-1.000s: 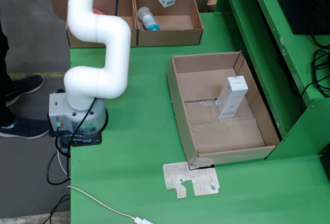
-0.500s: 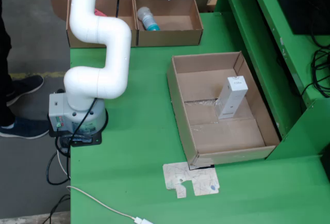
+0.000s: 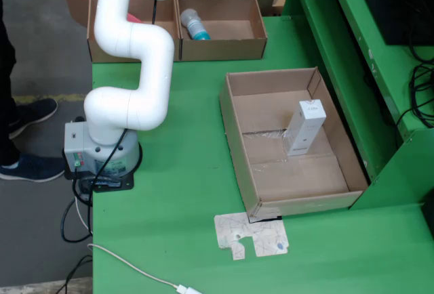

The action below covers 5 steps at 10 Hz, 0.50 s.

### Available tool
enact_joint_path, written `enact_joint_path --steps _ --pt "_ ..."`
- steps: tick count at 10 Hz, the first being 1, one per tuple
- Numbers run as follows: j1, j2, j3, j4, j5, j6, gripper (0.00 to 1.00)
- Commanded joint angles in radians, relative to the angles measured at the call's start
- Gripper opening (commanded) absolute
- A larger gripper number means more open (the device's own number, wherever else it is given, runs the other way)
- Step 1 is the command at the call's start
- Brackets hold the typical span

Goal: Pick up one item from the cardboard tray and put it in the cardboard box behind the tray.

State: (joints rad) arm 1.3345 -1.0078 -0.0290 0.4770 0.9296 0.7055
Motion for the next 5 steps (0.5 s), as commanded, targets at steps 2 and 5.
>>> enact_joint_path --steps 2,5 --pt "0.028 0.128 0.029 -0.386 -0.195 0.195 0.0" --pt "0.029 0.185 0.029 -0.547 -0.167 0.28 0.0"
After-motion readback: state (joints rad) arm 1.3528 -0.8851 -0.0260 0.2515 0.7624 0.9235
